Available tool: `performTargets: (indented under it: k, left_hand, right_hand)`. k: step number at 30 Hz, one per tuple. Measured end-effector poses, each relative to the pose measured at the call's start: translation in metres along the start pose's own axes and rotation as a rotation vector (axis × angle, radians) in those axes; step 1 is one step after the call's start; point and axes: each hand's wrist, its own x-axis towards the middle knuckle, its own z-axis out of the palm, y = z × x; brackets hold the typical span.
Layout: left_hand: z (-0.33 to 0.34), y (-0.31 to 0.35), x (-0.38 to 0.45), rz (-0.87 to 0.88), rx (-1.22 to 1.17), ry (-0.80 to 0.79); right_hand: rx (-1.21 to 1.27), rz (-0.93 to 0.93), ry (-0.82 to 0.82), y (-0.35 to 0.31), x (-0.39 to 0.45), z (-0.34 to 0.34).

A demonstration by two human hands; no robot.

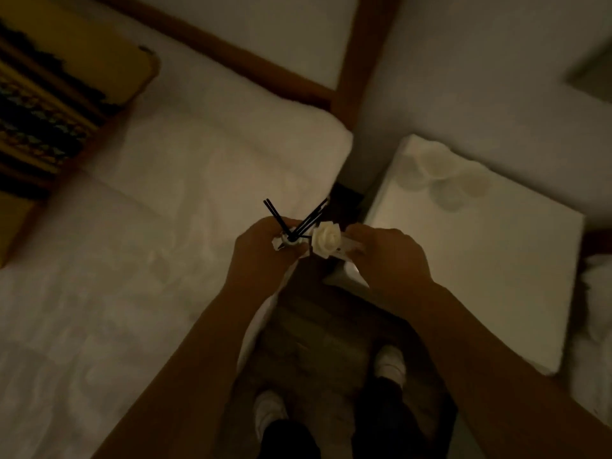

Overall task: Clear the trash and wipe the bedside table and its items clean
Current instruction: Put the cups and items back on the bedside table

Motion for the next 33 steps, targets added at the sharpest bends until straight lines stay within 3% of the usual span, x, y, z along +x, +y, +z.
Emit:
performTargets:
  k: [7,19,23,26,33]
  left_hand:
    - [0.137,0.070,0.024,0.100,0.056,-0.269]
    - [0.348,0.132,0.063,0.189,0.049,-0.383]
    - [0.389,0.134,0.087,0.200,0.134,-0.386]
    - [0.411,0.133,0.098,0.310,0.256,-0.361]
    - [0.437,0.122,0.115,0.228,0.320,-0.322]
  right_hand:
    - [-0.064,0.194,0.066,0.141,-0.046,-0.040]
    - [-0.051,0.295,0.073,0.354,-0.065,-0.067]
    - [-0.054,0.284,0.061,0.397,-0.053,-0.065]
    - [-0.068,0.288,0.060,0.417,-0.043,-0.062]
    - [-0.117,0.266,0.045,0.438,-0.027,-0.049]
